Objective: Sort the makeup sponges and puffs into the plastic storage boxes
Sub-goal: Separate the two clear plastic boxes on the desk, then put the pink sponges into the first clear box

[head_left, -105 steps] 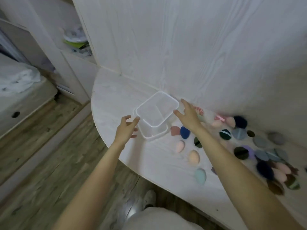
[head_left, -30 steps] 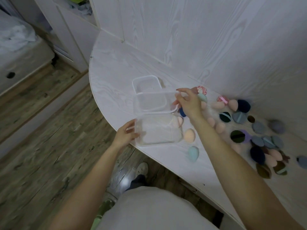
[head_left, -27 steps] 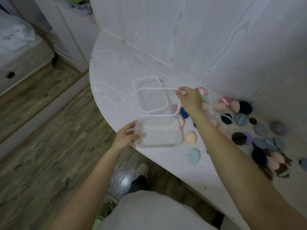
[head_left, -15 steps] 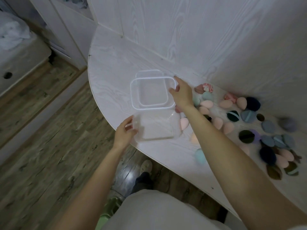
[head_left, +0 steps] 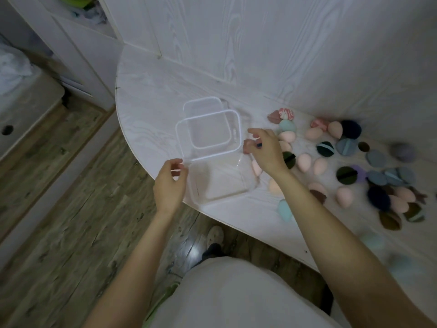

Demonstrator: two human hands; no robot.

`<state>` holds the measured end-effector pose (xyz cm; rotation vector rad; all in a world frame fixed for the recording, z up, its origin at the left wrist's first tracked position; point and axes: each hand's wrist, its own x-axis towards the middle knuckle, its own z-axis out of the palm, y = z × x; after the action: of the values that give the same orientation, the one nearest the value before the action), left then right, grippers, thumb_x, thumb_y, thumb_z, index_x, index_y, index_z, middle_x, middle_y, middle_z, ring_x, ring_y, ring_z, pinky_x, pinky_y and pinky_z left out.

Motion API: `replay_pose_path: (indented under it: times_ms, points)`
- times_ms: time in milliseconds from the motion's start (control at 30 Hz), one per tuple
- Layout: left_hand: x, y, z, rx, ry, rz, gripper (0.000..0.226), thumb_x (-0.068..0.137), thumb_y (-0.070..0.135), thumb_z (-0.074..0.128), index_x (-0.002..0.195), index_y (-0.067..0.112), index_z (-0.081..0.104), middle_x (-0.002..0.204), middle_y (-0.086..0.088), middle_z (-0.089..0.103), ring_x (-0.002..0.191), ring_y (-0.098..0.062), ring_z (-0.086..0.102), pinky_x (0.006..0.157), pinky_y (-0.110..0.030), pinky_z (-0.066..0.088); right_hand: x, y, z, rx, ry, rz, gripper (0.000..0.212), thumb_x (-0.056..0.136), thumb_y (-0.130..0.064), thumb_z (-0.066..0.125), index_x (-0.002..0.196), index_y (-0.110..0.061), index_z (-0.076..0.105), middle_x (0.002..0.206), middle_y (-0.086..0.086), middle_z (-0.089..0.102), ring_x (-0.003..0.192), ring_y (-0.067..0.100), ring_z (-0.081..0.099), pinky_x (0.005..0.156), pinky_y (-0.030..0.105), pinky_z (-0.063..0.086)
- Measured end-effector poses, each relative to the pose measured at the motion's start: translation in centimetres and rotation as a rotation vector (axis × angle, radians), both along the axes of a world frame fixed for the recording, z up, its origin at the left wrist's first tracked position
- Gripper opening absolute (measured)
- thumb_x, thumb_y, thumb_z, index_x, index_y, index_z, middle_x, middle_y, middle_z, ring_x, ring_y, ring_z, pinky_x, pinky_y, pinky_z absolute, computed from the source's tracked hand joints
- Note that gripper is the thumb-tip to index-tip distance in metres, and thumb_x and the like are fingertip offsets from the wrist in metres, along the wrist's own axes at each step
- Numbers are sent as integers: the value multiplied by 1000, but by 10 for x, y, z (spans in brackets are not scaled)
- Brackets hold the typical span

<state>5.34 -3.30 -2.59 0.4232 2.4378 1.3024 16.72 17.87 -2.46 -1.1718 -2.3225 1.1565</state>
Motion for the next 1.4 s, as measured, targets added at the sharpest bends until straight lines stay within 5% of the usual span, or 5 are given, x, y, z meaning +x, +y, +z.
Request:
replay_pose_path:
  times_ms: [333,667,933,1100,1400]
  points:
    - [36,100,21,270,313,-761,18,91,10,53,105,14,64,99,8,65,82,-4,57,75,-15,45,115,7,6,268,-317,-12,26,93,-16,48,115,-14,63,106,6,64,89,23,59,73,38,50]
    - [55,259,-19,-356,315,-898,39,87,23,48,125,16,51,114,-17,58,103,-36,53,85,-40,43,179,70,-15,285,-419,-159,30,86,-11,54,115,-12,63,114,11,64,103,28,57,87,41,47]
    - [66,276,-45,-459,611,-1221,39,84,28,52,123,25,57,133,-4,48,115,-28,43,93,-36,36,155,115,-34,134,-690,121,49,86,-29,61,132,-21,44,129,10,45,97,29,57,70,33,43]
    - [73,285,-43,-653,748,-1273,38,92,31,46,130,25,51,138,-7,37,123,-26,35,99,-35,32,155,121,-40,18,-471,8,54,84,-12,60,134,-15,40,131,10,45,98,25,56,69,26,38]
    - [65,260,-38,-513,667,-1209,39,88,16,56,126,12,47,132,-12,44,118,-26,41,91,-32,37,158,77,-12,2,46,-307,45,80,-3,63,122,-14,54,121,9,46,92,10,47,83,24,48]
